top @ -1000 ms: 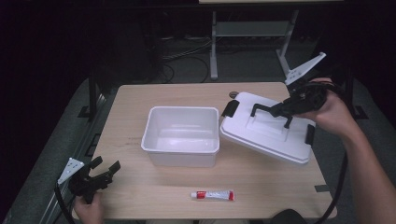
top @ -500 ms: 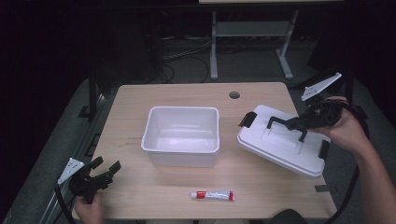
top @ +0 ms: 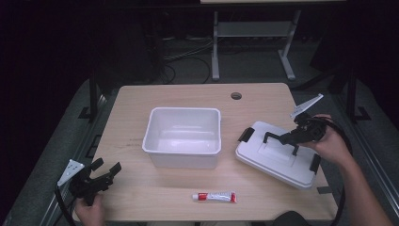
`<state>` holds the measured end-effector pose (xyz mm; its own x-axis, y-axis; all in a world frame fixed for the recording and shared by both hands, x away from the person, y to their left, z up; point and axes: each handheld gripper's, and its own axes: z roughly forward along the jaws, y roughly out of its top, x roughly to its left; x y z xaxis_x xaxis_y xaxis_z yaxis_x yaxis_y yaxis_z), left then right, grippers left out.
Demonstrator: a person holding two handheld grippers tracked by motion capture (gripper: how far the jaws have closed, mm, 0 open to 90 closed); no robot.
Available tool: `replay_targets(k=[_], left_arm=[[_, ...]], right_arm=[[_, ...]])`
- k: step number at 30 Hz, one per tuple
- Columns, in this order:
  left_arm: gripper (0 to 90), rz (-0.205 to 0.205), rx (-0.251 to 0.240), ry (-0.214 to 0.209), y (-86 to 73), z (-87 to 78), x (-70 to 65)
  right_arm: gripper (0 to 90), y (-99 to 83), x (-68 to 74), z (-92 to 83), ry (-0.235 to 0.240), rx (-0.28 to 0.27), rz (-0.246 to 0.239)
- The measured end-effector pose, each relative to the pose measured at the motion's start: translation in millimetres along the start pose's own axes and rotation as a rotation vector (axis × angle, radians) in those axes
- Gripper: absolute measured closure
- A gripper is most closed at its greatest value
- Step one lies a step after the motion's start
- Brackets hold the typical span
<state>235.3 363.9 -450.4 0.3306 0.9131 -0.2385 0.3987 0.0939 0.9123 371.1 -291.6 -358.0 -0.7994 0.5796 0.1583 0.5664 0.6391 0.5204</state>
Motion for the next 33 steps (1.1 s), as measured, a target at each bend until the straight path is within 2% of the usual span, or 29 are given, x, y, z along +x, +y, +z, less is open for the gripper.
replay_targets(k=[5, 14, 23, 26, 27, 28, 29, 33], left_arm=[[13.7, 0.003, 0.006, -0.001, -0.1, 0.7, 0.4], [13.7, 0.000, 0.003, -0.003, 0.0, 0.5, 0.8], [13.7, -0.006, 0.000, -0.006, 0.1, 0.2, 1.3], [13.7, -0.004, 0.000, -0.008, -0.1, 0.5, 0.8], [13.7, -0.002, 0.003, -0.009, 0.0, 0.4, 0.5], [13.7, -0.001, 0.003, -0.010, -0.1, 0.6, 0.1], [13.7, -0.001, 0.003, -0.010, 0.0, 0.7, -0.3], [13.7, -0.003, 0.003, -0.012, -0.1, 0.8, -0.5]], right_arm=[[83.6, -4.5, -3.3, 18.9, 0.009, 0.016, 0.013], [82.9, -7.0, -8.3, 37.2, 0.007, 0.040, 0.029], [81.4, -9.9, -11.0, 42.3, 0.016, 0.045, 0.045], [71.7, -10.1, -11.7, 37.5, 0.010, 0.021, 0.060], [65.5, -10.8, -12.0, 33.0, -0.010, 0.014, 0.065], [65.5, -10.8, -12.0, 33.0, -0.010, 0.014, 0.065], [61.2, -10.8, -11.5, 30.0, -0.022, 0.010, 0.065], [48.4, -4.1, -0.7, 8.8, -0.076, -0.038, 0.040]])
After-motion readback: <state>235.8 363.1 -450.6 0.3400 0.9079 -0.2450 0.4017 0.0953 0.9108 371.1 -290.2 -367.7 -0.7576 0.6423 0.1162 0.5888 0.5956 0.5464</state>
